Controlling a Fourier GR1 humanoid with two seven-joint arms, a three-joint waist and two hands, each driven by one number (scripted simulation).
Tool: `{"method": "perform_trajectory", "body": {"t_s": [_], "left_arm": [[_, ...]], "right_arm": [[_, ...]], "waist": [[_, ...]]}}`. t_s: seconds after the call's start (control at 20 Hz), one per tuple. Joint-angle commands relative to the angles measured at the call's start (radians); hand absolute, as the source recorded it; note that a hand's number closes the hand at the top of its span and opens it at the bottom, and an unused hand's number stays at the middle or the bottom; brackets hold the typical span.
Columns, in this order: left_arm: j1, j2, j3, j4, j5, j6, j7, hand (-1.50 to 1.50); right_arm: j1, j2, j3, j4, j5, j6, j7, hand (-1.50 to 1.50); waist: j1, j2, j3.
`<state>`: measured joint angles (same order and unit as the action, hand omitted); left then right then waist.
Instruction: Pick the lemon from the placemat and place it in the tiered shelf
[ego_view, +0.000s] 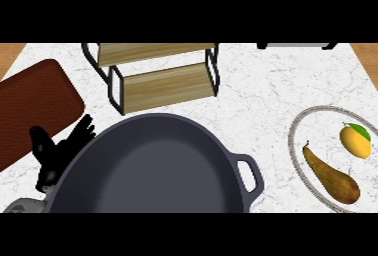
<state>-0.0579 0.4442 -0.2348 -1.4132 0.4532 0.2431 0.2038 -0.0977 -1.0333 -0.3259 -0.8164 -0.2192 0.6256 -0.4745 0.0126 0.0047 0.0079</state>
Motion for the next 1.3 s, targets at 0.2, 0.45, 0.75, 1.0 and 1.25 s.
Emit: {"method": "perform_trajectory", "body": {"t_s": [0.2,0.45,0.75,1.0,1.25], "left_arm": [[0.03,-0.013,-0.008,-0.006,-0.02,-0.001,0.053,0.0],[0.017,-0.045,0.031,0.093,-0.024,-0.057,-0.033,0.0],[0.001,-0.057,0.026,0.068,-0.045,-0.03,0.037,0.0],[0.02,-0.02,0.082,0.05,-0.022,-0.07,0.04,0.0],[0.018,-0.115,0.037,0.112,-0.098,-0.028,-0.017,0.0]], "right_arm": [[-0.11,-0.103,0.103,-0.036,0.107,0.094,0.098,-1.5],[-0.172,-0.003,0.136,-0.167,0.127,-0.07,0.339,-1.5],[-0.227,0.064,0.197,-0.266,0.197,-0.19,0.553,-1.5],[-0.233,0.135,0.271,-0.339,0.234,-0.18,0.692,-1.5],[-0.187,0.147,0.286,-0.419,0.294,-0.186,0.7,-1.5]], "waist": [[0.006,-0.003,-0.008],[-0.005,-0.004,-0.009],[-0.007,-0.004,-0.009],[-0.006,-0.005,-0.009],[-0.02,-0.006,-0.009]]}}
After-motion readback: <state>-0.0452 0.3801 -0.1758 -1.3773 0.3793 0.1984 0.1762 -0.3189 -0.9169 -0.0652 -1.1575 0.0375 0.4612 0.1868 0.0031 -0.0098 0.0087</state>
